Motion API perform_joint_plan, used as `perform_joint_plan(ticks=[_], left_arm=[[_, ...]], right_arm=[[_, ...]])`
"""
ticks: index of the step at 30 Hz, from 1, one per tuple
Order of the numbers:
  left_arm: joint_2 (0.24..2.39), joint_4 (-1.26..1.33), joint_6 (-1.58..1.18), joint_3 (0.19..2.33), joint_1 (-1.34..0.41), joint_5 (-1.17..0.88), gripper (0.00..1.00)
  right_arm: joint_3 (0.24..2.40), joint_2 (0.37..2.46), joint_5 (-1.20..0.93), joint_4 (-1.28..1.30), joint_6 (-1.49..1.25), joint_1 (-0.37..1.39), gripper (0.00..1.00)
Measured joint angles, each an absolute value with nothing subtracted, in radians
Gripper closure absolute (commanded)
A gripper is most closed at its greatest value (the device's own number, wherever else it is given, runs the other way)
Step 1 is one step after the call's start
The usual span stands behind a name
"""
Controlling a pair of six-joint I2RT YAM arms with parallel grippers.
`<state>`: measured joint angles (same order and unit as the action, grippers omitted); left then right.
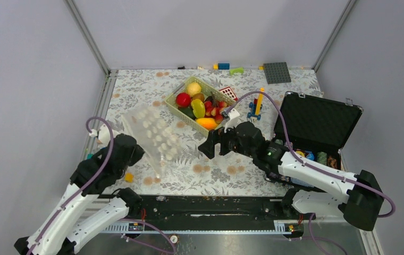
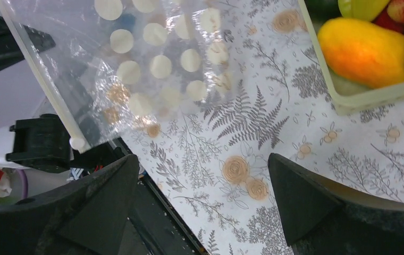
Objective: Place the food in the zip-top bag and seal the zipper
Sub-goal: Pick up the zipper food storage bag at the center of the board, then open the zipper of the food storage bag.
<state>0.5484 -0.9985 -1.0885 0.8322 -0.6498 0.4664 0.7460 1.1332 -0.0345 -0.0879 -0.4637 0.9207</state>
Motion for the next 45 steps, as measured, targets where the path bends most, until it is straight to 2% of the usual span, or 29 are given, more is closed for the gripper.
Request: perform_joint_plan(ticks=[5,9,15,22,25,32,42,45], left_arm=[[0.686,-1.291,-1.192,1.075,-0.649,0.659,1.00],[0.717,-1.342,-1.171,1.135,-0.649,0.688,1.00],[0.789,-1.173,-1.031,1.093,-0.648,0.554,1.00],[1.090,-0.942,-0.928,1.068,-0.649,0.348,1.00],[1.156,-0.860,-0.911,1.048,-0.653,0.271,1.00],[1.176,-0.762,-0.897,1.031,-0.657,0.156,1.00],[1.166,-0.730,-0.883,0.989,-0.668,0.118,1.00],[1.146,-0.732,-0.863,0.986,-0.673,0.109,1.00]], right_arm=[[0.804,1.156,-0.085,-0.093,-0.450,0.921,0.00],[0.810,1.200,-0.136,-0.132,-0.472,0.921,0.00],[0.810,1.218,-0.198,-0.191,-0.513,0.926,0.00],[0.809,1.269,-0.210,-0.261,-0.549,0.936,0.00],[0.809,1.322,-0.194,-0.285,-0.565,0.945,0.00],[0.809,1.439,-0.082,-0.307,-0.601,0.969,0.00],[0.818,1.499,0.115,-0.310,-0.635,0.971,0.02],[0.828,1.506,0.140,-0.295,-0.632,0.971,0.06]])
